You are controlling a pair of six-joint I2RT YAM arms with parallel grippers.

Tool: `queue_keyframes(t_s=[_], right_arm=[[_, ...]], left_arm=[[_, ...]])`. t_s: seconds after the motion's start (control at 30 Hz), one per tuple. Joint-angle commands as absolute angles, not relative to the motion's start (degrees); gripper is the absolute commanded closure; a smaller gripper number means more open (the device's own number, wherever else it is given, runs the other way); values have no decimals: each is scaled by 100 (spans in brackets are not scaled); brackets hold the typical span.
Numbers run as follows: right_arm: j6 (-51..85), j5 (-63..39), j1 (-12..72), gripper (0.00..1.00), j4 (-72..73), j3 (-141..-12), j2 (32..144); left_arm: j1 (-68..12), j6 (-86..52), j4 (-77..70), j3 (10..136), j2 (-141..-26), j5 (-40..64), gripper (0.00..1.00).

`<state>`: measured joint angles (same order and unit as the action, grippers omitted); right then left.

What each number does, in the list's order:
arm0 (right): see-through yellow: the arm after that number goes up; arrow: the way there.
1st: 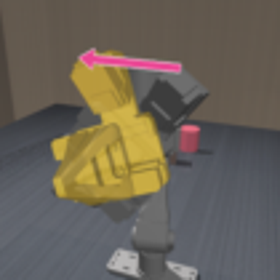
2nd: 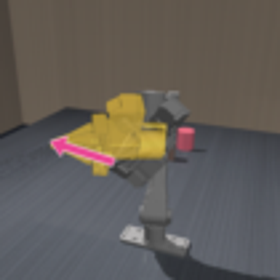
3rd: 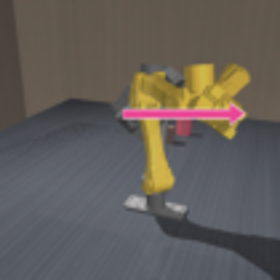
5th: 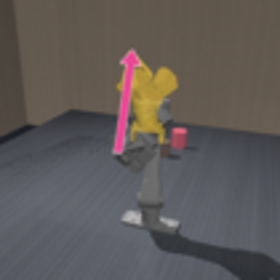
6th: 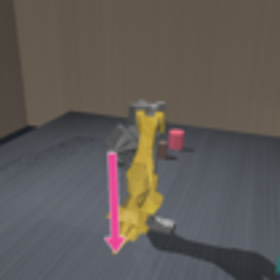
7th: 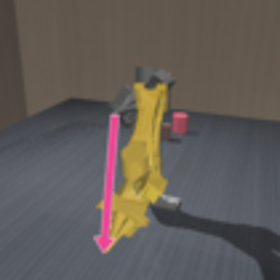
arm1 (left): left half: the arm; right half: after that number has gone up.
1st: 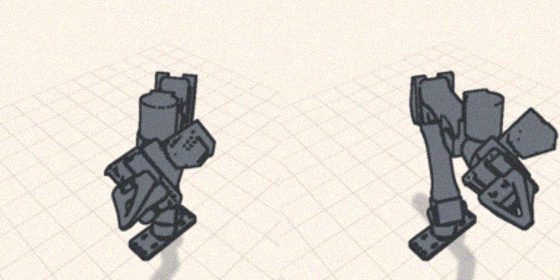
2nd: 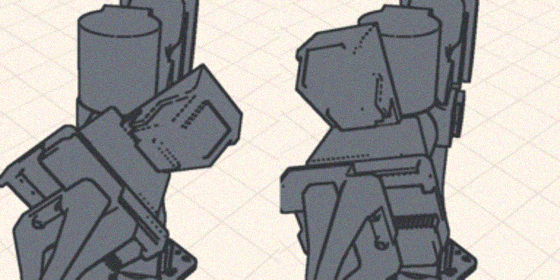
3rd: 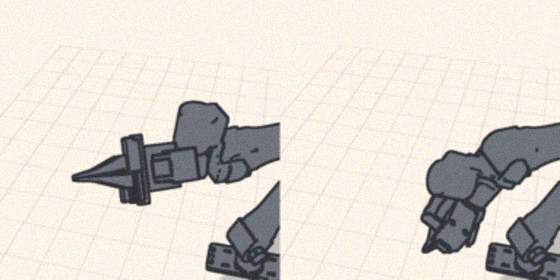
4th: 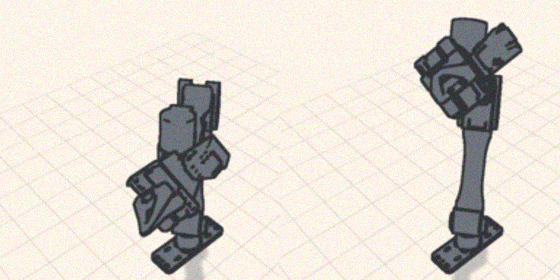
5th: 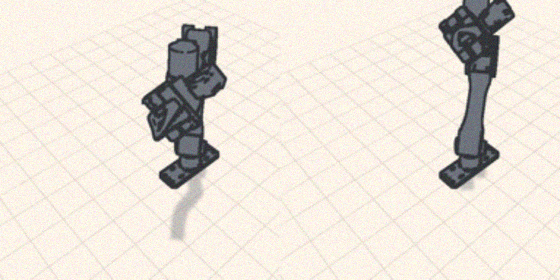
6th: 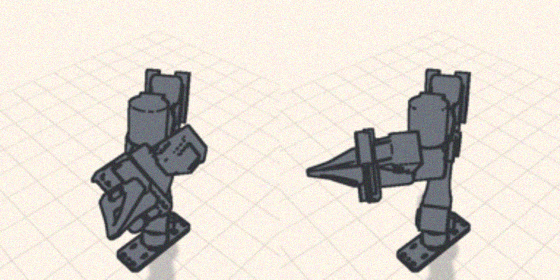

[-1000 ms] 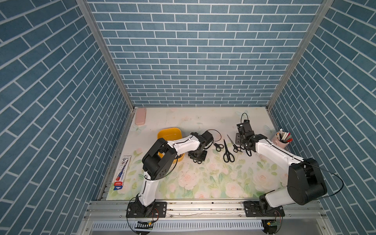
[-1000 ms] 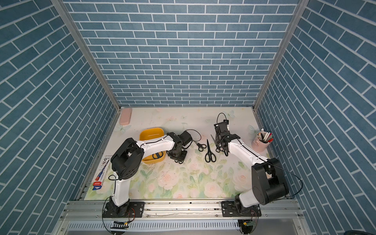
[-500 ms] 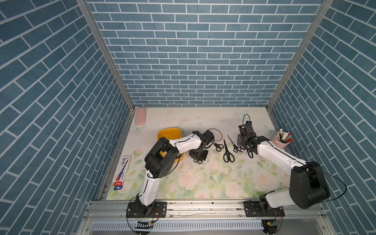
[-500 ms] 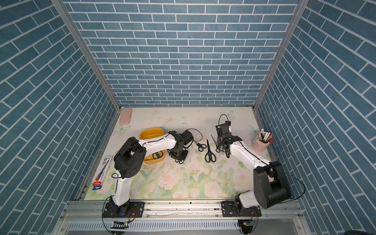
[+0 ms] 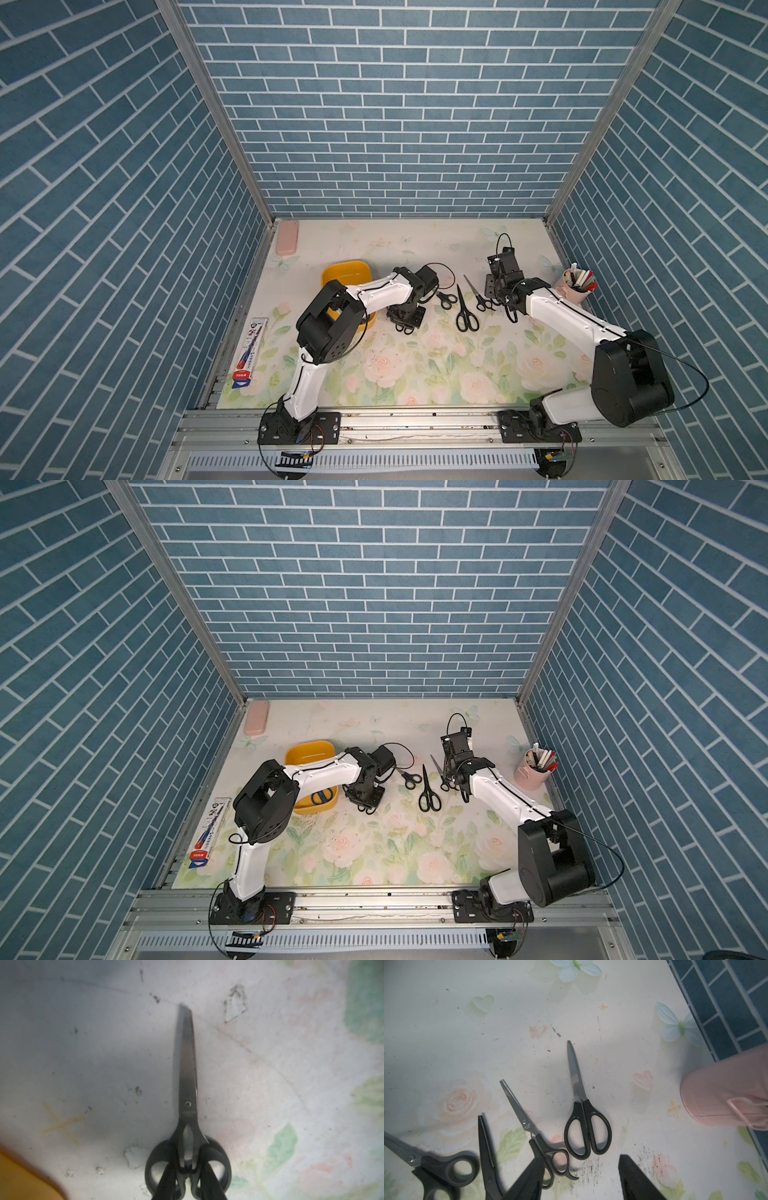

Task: Put the scissors into the storage box
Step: Place the scissors in the storage box.

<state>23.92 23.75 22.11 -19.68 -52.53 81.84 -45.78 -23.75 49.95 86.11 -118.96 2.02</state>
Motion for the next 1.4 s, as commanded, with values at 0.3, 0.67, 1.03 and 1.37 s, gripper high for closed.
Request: queue_keyframes(t_s=[0.3, 0.67, 1.03, 1.37], right_arm=[[2320, 2399, 2182, 38, -2044, -5309, 8209], [2294, 2290, 2191, 38, -2012, -5328, 8297], [1738, 1444, 2229, 38, -1831, -5469, 8490], [-399, 271, 3453, 33, -1572, -5505, 8686]], left_arm=[[-4431, -2365, 5485, 9235, -11679, -216, 100], [-3741, -2404, 5778, 9174, -10681, -716, 100], [-2646, -2452, 4878, 7048, -9575, -603, 100], [-2383, -2419, 4005, 6808, -9896, -496, 70]])
